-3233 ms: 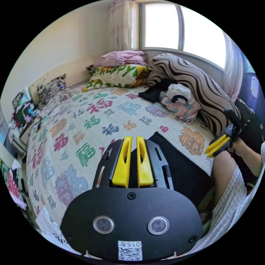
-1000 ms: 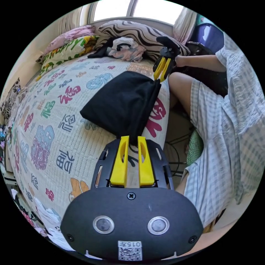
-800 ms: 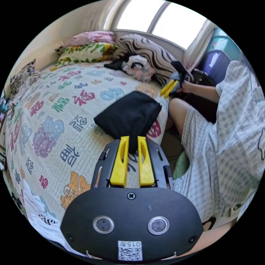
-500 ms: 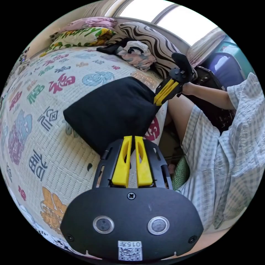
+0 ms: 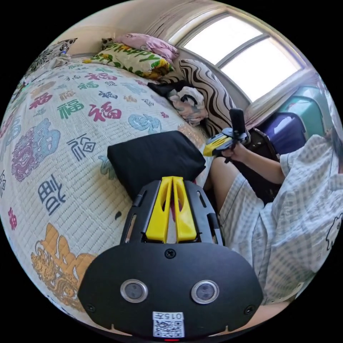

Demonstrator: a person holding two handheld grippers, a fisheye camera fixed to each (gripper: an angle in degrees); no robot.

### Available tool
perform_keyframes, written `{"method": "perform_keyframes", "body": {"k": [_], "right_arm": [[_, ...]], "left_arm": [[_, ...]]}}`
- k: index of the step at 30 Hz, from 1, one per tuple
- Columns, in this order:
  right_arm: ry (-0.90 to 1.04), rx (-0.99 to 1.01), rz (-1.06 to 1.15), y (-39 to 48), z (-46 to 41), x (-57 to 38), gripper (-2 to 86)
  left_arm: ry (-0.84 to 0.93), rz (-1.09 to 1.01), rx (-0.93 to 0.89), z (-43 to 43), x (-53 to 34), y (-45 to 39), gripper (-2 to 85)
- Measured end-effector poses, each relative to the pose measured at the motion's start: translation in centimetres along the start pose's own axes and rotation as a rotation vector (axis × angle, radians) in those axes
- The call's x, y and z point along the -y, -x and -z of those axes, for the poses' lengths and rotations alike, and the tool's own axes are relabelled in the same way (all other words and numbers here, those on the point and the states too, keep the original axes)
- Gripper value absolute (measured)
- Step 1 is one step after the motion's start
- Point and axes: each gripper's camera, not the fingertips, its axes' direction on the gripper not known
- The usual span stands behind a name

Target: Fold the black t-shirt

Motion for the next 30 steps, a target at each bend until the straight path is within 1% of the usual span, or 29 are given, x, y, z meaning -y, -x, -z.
{"method": "perform_keyframes", "body": {"k": [2, 4, 5, 9, 11, 12, 14, 15, 17, 20, 21, 23, 25, 27, 30], "right_arm": [[0.112, 0.07, -0.023, -1.5, -2.9, 0.0, -0.6], [0.195, 0.077, -0.046, -2.3, -4.4, -0.9, -0.6], [0.206, 0.085, -0.07, -2.7, -4.7, -1.3, -0.6], [0.141, 0.121, -0.135, -3.2, -4.0, -1.5, -0.2], [0.021, 0.233, -0.167, -3.8, -2.2, -1.3, 0.8], [-0.022, 0.247, -0.176, -4.1, -1.5, -1.3, 1.1], [-0.166, 0.24, -0.253, -5.6, 0.9, -1.5, 5.9], [-0.192, 0.236, -0.281, -6.1, 1.2, -1.6, 7.1], [-0.246, 0.296, -0.367, -8.6, 1.3, -1.5, 10.3], [-0.213, 0.409, -0.457, -11.3, -1.1, -0.3, 14.4], [-0.195, 0.415, -0.461, -11.5, -1.6, 0.1, 14.9], [-0.201, 0.468, -0.445, -11.8, -2.8, 1.7, 15.2], [-0.212, 0.519, -0.444, -12.1, -3.6, 2.9, 15.6], [-0.201, 0.537, -0.436, -12.2, -4.5, 4.2, 14.7], [-0.19, 0.573, -0.421, -12.2, -5.9, 6.2, 11.0]], "left_arm": [[0.07, 0.039, -0.027, -1.2, -0.1, 1.7, -0.8], [0.087, 0.059, -0.062, -1.2, -1.3, 3.2, -0.8], [0.089, 0.064, -0.06, -0.9, -1.7, 3.5, -0.8], [0.077, 0.13, -0.06, 1.5, -3.7, 5.6, -0.4], [0.041, 0.158, -0.085, 3.4, -4.2, 6.4, 0.2], [-0.006, 0.19, -0.101, 5.1, -4.6, 7.2, 1.3], [-0.083, 0.257, -0.113, 7.7, -5.4, 8.9, 4.6], [-0.111, 0.287, -0.114, 9.1, -5.8, 10.1, 7.7], [-0.126, 0.327, -0.096, 10.5, -6.2, 11.9, 9.2], [-0.123, 0.387, -0.228, 10.6, -6.3, 15.1, 11.4], [-0.093, 0.397, -0.276, 10.0, -6.0, 15.9, 12.0], [-0.023, 0.386, -0.3, 9.0, -5.5, 16.6, 12.1], [-0.018, 0.378, -0.358, 8.5, -5.0, 17.3, 11.6], [-0.003, 0.368, -0.399, 8.0, -4.6, 17.7, 11.1], [0.03, 0.355, -0.421, 7.9, -4.5, 18.1, 9.7]]}}
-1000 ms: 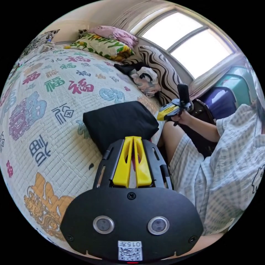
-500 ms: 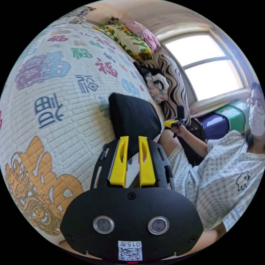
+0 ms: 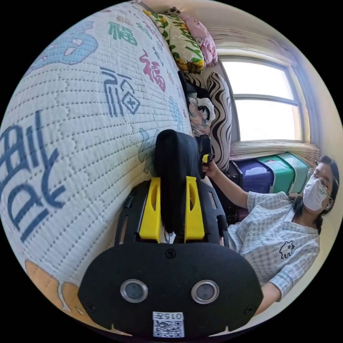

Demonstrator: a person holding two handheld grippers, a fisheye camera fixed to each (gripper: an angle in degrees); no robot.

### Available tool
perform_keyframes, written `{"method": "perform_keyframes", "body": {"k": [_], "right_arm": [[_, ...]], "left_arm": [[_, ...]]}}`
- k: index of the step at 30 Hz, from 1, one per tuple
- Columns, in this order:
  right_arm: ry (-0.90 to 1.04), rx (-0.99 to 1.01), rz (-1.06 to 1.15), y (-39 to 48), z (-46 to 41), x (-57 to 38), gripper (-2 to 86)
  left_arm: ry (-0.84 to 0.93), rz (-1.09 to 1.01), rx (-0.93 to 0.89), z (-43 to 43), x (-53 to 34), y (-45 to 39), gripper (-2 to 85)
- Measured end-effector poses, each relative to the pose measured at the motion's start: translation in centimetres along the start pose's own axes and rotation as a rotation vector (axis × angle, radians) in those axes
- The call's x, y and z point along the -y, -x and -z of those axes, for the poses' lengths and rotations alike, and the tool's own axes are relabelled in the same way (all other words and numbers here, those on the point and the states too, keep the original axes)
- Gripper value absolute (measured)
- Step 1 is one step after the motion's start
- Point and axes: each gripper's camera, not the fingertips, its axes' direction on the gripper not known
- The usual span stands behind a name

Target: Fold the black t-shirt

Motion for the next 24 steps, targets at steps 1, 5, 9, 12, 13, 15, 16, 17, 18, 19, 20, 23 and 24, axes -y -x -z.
{"method": "perform_keyframes", "body": {"k": [1, 5, 9, 12, 13, 15, 16, 17, 18, 19, 20, 23, 24], "right_arm": [[0.007, 0.007, -0.002, 0.0, -0.7, 0.5, 8.7], [-0.004, -0.018, -0.018, 1.2, -2.2, 1.7, 5.9], [0.033, -0.09, 0.032, 5.1, -3.8, 3.5, 5.5], [0.064, -0.086, 0.1, 9.3, -6.3, 6.1, 5.4], [0.082, -0.074, 0.138, 11.2, -7.8, 7.5, 5.4], [0.12, -0.05, 0.185, 14.1, -10.7, 9.8, 5.4], [0.151, -0.032, 0.22, 16.1, -13.1, 11.5, 5.4], [0.189, -0.015, 0.251, 18.0, -15.8, 13.4, 5.4], [0.209, -0.007, 0.267, 19.0, -17.3, 14.3, 5.5], [0.254, 0.004, 0.299, 21.0, -20.5, 16.2, 5.4], [0.307, 0.019, 0.322, 22.8, -23.9, 18.2, 5.4], [0.445, 0.043, 0.37, 27.4, -33.2, 22.8, 5.4], [0.471, 0.043, 0.378, 28.2, -35.1, 23.7, 5.4]], "left_arm": [[-0.001, 0.005, -0.012, 0.4, -0.3, 0.2, 9.2], [-0.027, 0.003, 0.004, 1.7, -1.9, -0.3, 6.4], [-0.037, -0.036, -0.005, 3.8, -4.1, -2.9, 5.4], [-0.097, -0.079, 0.003, 7.7, -7.2, -5.8, 5.5], [-0.141, -0.087, 0.002, 10.0, -9.0, -6.9, 5.4], [-0.212, -0.103, 0.017, 13.9, -12.1, -8.9, 5.4], [-0.26, -0.103, 0.038, 16.6, -14.5, -10.1, 5.4], [-0.282, -0.101, 0.049, 17.9, -15.8, -10.7, 5.4], [-0.321, -0.098, 0.081, 20.7, -18.5, -11.9, 5.4], [-0.357, -0.087, 0.122, 23.4, -21.2, -13.0, 5.3], [-0.373, -0.077, 0.144, 24.8, -22.7, -13.5, 5.3], [-0.476, 0.002, 0.243, 31.4, -30.2, -15.7, 5.2], [-0.527, 0.034, 0.273, 33.8, -33.2, -16.4, 5.2]]}}
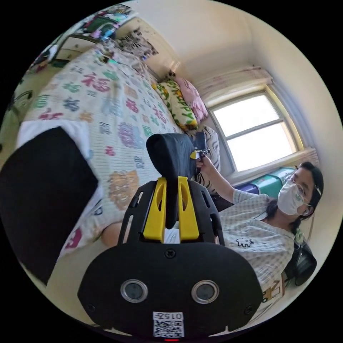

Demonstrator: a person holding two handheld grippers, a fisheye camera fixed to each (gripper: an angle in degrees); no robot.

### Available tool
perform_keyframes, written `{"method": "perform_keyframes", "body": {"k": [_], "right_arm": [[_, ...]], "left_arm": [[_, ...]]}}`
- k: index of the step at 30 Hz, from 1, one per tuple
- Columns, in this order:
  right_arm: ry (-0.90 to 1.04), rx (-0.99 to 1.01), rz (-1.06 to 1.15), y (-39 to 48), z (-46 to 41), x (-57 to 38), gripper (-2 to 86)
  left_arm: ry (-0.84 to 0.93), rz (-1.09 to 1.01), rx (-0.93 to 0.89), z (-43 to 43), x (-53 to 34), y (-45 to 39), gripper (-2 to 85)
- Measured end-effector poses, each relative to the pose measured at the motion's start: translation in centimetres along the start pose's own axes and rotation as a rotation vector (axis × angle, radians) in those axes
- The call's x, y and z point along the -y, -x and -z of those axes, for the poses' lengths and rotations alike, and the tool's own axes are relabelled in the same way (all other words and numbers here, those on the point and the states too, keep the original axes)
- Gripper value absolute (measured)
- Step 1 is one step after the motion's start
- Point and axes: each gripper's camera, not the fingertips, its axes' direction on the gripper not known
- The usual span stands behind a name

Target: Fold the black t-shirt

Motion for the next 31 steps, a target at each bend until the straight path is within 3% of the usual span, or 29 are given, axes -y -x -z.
{"method": "perform_keyframes", "body": {"k": [7, 14, 18, 23, 27, 31], "right_arm": [[0.188, 0.024, -0.011, 0.7, -13.8, 16.4, 5.4], [0.281, -0.115, -0.183, -4.3, -20.1, 20.8, 6.4], [0.123, -0.043, -0.138, -5.1, -16.8, 20.2, 6.6], [-0.01, -0.33, -0.237, -8.6, -12.0, 17.8, 8.7], [-0.01, -0.321, -0.33, -11.6, -13.4, 17.2, 11.0], [-0.033, -0.165, -0.439, -15.0, -16.1, 16.7, 10.9]], "left_arm": [[-0.255, 0.213, 0.113, 13.9, -8.3, 4.8, 5.0], [-0.303, 0.386, 0.147, 13.0, -14.3, 11.8, 5.6], [-0.43, 0.274, 0.227, 13.5, -18.8, 8.9, 6.3], [-0.509, -0.009, 0.441, 10.8, -22.4, 0.0, 6.0], [-0.434, -0.245, 0.485, 0.3, -21.9, -5.3, 7.1], [-0.385, -0.277, 0.411, -11.1, -20.9, -5.3, 8.3]]}}
